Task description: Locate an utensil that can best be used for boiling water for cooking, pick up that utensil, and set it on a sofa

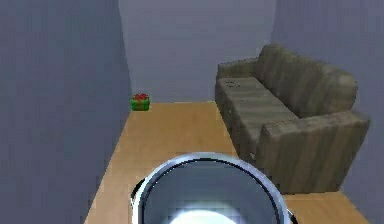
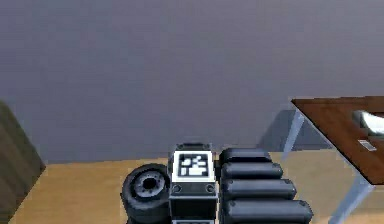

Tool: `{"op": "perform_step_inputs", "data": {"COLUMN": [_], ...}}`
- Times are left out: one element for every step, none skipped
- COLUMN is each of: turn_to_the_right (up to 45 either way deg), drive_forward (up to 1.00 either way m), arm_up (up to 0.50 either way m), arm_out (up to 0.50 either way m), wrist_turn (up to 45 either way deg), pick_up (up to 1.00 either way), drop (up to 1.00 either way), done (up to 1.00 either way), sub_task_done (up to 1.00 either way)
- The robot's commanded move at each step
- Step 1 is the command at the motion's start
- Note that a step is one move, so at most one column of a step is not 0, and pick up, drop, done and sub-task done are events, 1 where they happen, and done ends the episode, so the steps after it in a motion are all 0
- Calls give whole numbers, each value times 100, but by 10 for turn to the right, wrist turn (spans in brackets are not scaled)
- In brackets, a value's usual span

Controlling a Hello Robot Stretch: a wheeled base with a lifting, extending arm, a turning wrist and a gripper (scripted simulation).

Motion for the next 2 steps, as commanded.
{"op": "perform_step_inputs", "data": {"turn_to_the_right": [90, 0], "drive_forward": [0, 60], "arm_up": [0, 0], "arm_out": [0, 0], "wrist_turn": [0, 0], "pick_up": [0, 0], "drop": [0, 0], "done": [0, 0], "sub_task_done": [0, 0]}}
